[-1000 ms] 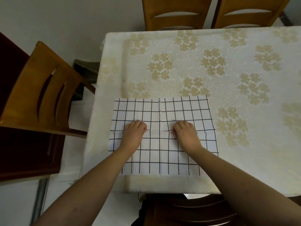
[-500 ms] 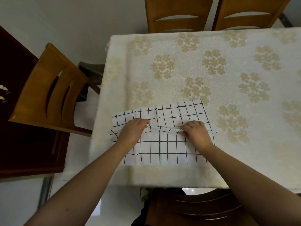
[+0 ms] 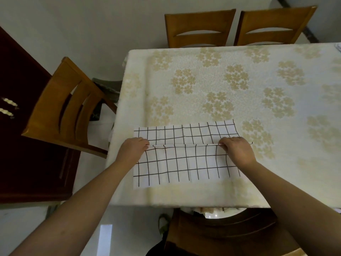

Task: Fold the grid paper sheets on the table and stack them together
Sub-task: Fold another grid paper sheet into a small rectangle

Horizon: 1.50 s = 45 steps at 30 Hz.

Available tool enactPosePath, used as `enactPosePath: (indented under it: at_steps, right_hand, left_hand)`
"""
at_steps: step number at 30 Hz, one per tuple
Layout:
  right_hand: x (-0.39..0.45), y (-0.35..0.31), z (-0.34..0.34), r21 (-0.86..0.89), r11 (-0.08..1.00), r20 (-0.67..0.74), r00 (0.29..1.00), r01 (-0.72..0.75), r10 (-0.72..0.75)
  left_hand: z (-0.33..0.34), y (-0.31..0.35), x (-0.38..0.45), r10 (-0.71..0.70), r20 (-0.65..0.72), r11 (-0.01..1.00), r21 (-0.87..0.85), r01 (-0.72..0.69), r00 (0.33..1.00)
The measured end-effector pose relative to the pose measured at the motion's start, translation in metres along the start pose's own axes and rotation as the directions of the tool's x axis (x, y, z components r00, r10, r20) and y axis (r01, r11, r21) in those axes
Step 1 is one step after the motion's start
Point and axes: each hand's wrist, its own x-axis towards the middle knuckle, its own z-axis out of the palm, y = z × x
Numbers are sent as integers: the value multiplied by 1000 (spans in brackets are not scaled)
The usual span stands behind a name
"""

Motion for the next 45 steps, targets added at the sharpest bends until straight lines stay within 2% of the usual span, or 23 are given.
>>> enactPosePath:
  at_steps: [5, 8, 14, 19, 24, 27, 32, 38, 40, 42, 45]
  right_hand:
    - [5, 4, -29, -69, 998, -47, 999, -12, 9]
    - [13, 1, -49, -112, 994, -92, 996, -11, 1]
    - [21, -3, -75, -142, 990, -242, 969, 13, -48]
    - [6, -10, -75, -142, 988, -295, 950, 66, -106]
    - [-28, -13, -43, -100, 993, -206, 975, 64, -83]
    - [-51, -14, -17, -67, 998, -121, 992, 19, -27]
    - [-89, -19, 14, -88, 994, 50, 996, -68, 73]
    - [-94, -49, 25, -77, 986, 29, 988, -148, 151]
    - [-82, -64, 30, -46, 990, 55, 990, -130, 133]
    - [-67, -81, 36, -26, 995, 116, 988, -99, 101]
    - [-49, -101, 45, -32, 998, 200, 978, -54, 59]
  left_hand:
    - [-46, -3, 11, 48, -49, 992, 122, -42, 998]
    - [-75, -10, 19, 20, -114, 987, 163, -2, 993]
    - [-121, -7, 21, 60, -284, 984, 181, -8, 957]
    - [-104, -16, -6, 25, -361, 995, 96, 11, 932]
    - [-53, -21, -42, -14, -292, 1000, -11, 11, 956]
    - [-21, -23, -62, -94, -188, 995, -56, 85, 978]
    - [17, -27, -100, -192, -56, 981, -23, 191, 980]
    - [27, -27, -112, -273, -45, 960, -75, 269, 961]
    - [30, -27, -107, -359, -35, 922, -171, 349, 933]
    - [31, -26, -100, -480, -25, 838, -309, 450, 877]
    - [32, -26, -89, -676, 42, 654, -427, 625, 736]
